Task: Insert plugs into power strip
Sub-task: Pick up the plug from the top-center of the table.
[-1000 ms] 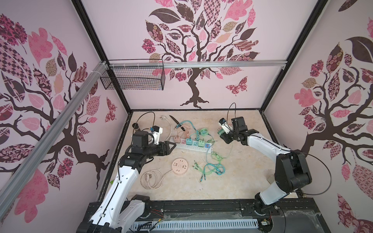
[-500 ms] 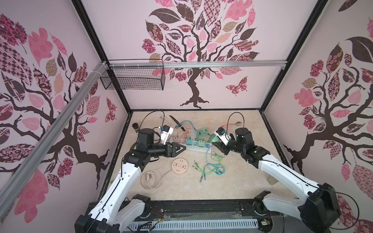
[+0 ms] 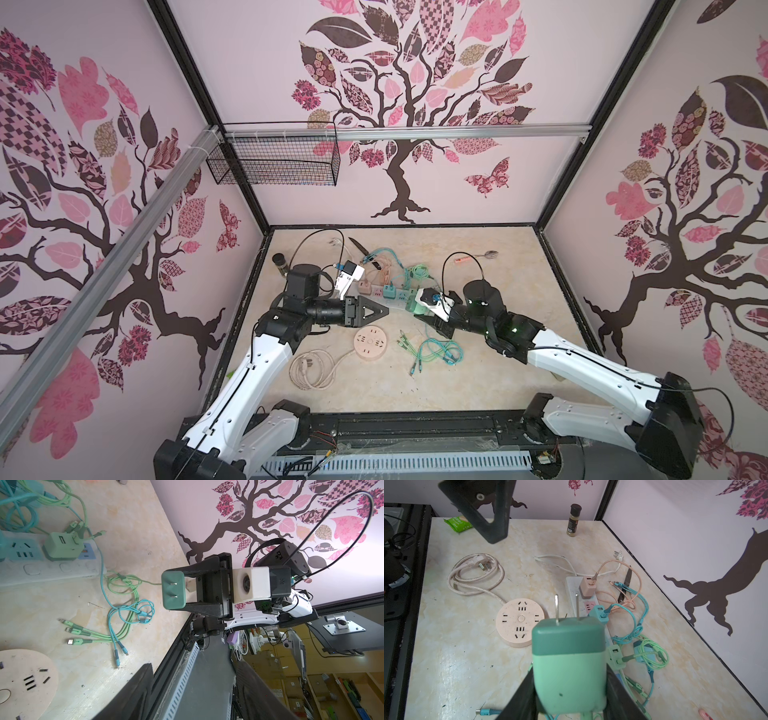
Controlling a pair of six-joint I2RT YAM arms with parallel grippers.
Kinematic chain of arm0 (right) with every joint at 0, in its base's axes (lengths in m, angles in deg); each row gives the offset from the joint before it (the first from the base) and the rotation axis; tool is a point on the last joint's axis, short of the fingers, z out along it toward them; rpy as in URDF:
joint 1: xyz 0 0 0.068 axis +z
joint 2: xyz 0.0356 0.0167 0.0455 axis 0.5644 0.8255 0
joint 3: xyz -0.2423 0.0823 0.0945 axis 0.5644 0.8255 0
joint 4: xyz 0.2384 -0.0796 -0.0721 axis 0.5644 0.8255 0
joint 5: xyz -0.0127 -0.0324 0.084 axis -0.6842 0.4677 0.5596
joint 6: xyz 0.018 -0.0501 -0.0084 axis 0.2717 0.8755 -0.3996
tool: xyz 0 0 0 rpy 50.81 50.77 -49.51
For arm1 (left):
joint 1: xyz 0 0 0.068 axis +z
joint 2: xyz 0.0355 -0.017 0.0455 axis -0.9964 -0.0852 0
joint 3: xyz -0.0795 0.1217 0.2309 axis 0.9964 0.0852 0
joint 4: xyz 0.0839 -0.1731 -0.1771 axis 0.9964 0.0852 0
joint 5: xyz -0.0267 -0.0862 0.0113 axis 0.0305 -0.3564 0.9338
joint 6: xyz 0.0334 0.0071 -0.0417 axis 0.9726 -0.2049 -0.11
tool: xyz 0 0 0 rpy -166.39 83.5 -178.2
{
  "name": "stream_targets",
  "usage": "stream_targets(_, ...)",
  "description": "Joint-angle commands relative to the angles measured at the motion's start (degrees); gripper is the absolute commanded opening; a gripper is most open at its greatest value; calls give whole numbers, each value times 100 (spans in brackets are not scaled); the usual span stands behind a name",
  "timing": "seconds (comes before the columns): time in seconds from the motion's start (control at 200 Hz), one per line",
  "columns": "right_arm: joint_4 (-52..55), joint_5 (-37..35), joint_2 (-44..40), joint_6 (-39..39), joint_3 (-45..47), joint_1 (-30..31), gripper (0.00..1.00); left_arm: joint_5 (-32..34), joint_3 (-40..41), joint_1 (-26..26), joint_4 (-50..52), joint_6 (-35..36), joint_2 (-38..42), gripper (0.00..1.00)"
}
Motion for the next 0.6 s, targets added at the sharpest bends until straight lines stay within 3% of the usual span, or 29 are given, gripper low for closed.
stream_targets(0.0,-34,-239,-1,140,-382,195,34,121,-18,-90,-5,-16,39,68)
stream_targets(0.265,10,-497,206,254,-664,638,34,1018,-253,-766,325,302,-348,65)
stream_targets(0.595,144,-394,269,323,-768,742,34,1147,-347,-782,104,197,-341,56)
